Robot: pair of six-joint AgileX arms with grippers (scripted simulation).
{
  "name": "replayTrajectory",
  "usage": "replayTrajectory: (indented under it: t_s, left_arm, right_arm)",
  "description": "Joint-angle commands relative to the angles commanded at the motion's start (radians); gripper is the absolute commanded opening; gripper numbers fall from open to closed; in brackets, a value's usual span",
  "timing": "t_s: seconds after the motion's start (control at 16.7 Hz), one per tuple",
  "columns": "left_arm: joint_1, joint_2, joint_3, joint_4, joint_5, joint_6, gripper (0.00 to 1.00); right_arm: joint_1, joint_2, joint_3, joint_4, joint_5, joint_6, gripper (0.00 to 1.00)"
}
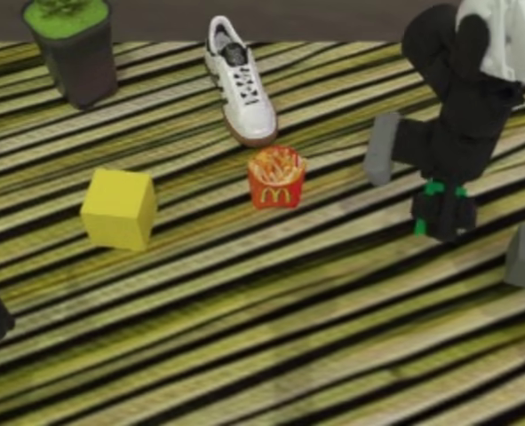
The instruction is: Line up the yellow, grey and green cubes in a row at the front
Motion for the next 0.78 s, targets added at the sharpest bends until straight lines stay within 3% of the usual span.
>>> replayTrajectory:
  t_s: [0.36,0.78]
  left_arm:
    - [0.0,0.0,0.0,0.0,0.0,0.0,1.0]
    - [0.0,0.0,0.0,0.0,0.0,0.0,1.0]
  right_arm:
    - [0.03,-0.022,-0.031,0.004,-0.001,0.003,0.0]
    - [0.269,-0.206,-0.234,0.019,-0.007,0.03,0.0]
